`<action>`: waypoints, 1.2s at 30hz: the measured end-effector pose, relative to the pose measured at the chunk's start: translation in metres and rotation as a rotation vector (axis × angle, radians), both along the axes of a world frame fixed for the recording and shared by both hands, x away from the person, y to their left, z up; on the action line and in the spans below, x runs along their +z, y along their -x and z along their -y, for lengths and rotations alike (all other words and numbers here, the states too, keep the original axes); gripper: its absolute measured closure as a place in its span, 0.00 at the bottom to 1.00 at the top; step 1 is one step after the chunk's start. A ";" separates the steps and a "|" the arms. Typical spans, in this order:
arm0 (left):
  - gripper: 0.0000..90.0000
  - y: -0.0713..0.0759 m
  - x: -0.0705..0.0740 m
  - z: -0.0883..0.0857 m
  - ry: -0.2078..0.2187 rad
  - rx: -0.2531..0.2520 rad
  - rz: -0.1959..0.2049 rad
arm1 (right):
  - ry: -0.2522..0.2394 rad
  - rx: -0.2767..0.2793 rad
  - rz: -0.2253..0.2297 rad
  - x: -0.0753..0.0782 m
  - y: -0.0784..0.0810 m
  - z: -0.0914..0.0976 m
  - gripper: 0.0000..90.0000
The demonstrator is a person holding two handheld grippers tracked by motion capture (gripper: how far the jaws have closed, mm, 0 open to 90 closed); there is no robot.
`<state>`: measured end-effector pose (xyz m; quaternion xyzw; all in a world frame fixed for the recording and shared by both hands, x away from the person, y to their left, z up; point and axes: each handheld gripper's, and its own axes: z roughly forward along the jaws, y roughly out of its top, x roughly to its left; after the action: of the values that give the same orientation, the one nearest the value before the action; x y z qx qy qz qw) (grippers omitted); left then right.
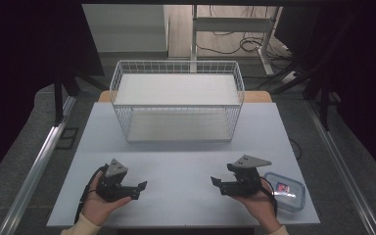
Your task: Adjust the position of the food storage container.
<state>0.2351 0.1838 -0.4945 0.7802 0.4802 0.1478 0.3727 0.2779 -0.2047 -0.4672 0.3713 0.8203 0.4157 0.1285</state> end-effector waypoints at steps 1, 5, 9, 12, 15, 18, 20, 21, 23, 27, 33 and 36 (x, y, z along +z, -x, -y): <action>0.17 0.000 0.000 0.000 0.002 0.002 -0.001 | 0.001 -0.011 -0.008 0.003 0.000 0.004 0.27; 0.17 0.002 0.000 -0.002 -0.001 0.003 0.002 | 0.001 -0.037 -0.014 0.013 0.000 0.013 0.31; 0.17 0.001 -0.001 -0.001 -0.003 0.003 -0.004 | 0.013 -0.054 -0.009 0.021 0.000 0.023 0.36; 0.17 0.001 -0.004 0.001 -0.007 -0.002 -0.012 | 0.047 -0.063 -0.016 0.029 0.000 0.039 0.39; 0.17 0.001 -0.004 0.002 -0.010 -0.008 -0.016 | 0.062 -0.073 -0.021 0.034 0.000 0.048 0.42; 0.17 0.002 -0.004 0.002 -0.007 -0.005 -0.015 | 0.066 -0.102 -0.024 0.039 0.001 0.062 0.44; 0.17 0.002 -0.004 0.001 -0.006 0.000 -0.016 | 0.054 -0.127 -0.030 0.041 0.001 0.072 0.48; 0.17 0.002 -0.004 0.001 -0.010 -0.002 -0.017 | 0.046 -0.139 -0.033 0.042 0.002 0.078 0.50; 0.17 0.003 -0.005 0.002 -0.011 -0.003 -0.020 | 0.062 -0.160 -0.036 0.043 0.003 0.086 0.53; 0.17 0.003 -0.005 0.003 -0.020 -0.005 -0.024 | 0.095 -0.176 -0.043 0.049 0.006 0.101 0.59; 0.17 0.003 -0.005 0.005 -0.024 -0.008 -0.025 | 0.155 -0.249 -0.068 0.050 0.010 0.132 0.69; 0.17 0.003 -0.006 0.004 -0.024 -0.007 -0.032 | 0.161 -0.305 -0.119 0.046 0.014 0.158 0.84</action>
<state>0.2326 0.1795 -0.5010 0.7886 0.4814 0.1399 0.3560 0.2643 -0.3627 -0.4212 0.5037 0.7913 0.3018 0.1706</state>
